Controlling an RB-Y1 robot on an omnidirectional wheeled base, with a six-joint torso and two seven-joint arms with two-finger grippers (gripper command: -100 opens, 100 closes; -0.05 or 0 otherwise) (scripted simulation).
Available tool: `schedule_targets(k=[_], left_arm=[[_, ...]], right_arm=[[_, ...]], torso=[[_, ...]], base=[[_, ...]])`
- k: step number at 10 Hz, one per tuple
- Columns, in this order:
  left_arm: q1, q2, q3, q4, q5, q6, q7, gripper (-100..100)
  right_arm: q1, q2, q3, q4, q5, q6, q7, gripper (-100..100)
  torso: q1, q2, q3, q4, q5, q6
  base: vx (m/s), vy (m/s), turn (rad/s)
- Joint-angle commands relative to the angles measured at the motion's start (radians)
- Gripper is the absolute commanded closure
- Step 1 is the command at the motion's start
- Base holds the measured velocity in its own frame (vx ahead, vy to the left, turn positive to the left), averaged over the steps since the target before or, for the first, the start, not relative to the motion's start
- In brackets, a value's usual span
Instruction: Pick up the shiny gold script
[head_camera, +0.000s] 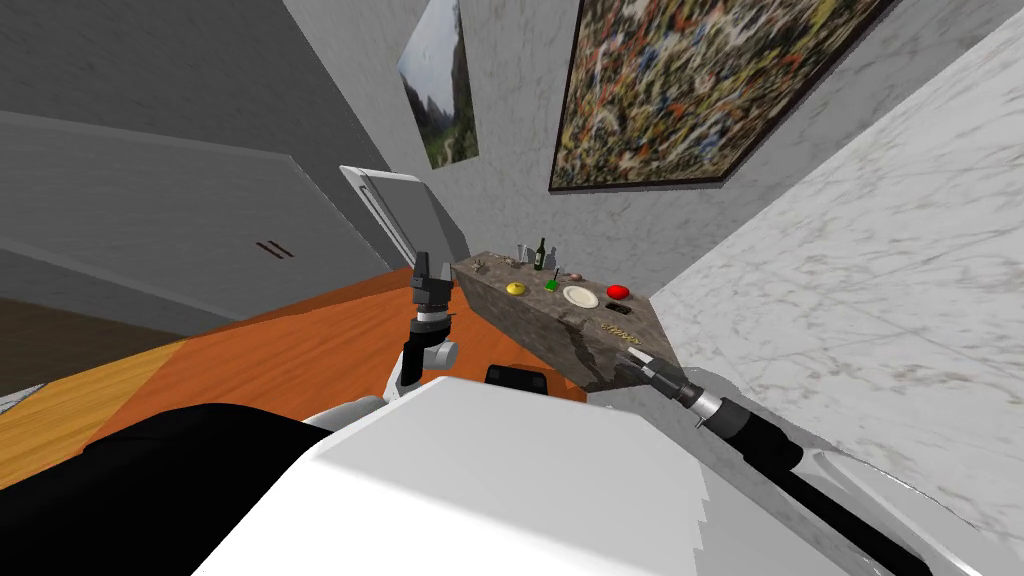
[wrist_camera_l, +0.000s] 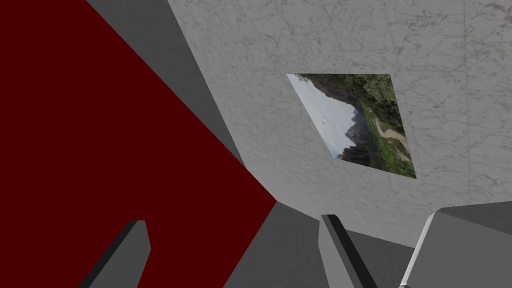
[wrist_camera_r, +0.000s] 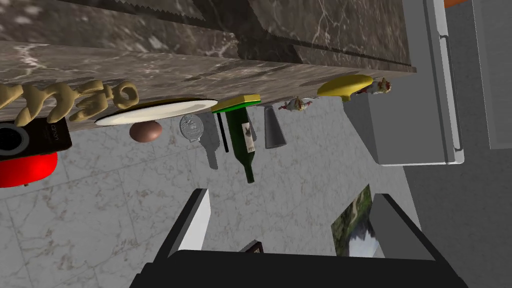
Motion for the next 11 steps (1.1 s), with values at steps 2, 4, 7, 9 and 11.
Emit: schedule_targets(k=[2,4,7,9,11], left_arm=[[0.000,0.000,0.000,0.000,0.000,0.000,0.000,0],[0.000,0.000,0.000,0.000,0.000,0.000,0.000,0],[0.000,0.000,0.000,0.000,0.000,0.000,0.000,0],[0.000,0.000,0.000,0.000,0.000,0.000,0.000,0],[0.000,0.000,0.000,0.000,0.000,0.000,0.000,0]], right_arm=[[0.016,-0.073,-0.018,0.071,0.070,-0.030,-0.013,-100],[0.025,-0.135,-0.022,0.116,0.120,-0.041,-0.021,-100],[0.033,-0.182,-0.025,0.170,0.164,-0.052,-0.028,-100],[0.046,-0.253,-0.026,0.254,0.240,-0.073,-0.040,-100],[0.052,-0.306,-0.024,0.293,0.283,-0.082,-0.044,-100]], torso=[[-0.001,0.000,0.000,0.000,0.000,0.001],[-0.001,-0.002,-0.001,0.000,0.000,0.000],[-0.003,0.001,0.001,0.000,-0.001,0.000],[-0.003,0.001,0.000,0.000,-0.001,0.001],[-0.003,-0.001,-0.001,0.000,-0.001,0.001]], base=[[0.061,0.047,0.087],[0.092,0.048,0.202],[0.037,0.018,0.095],[0.083,0.032,0.210],[0.073,0.025,0.122]])
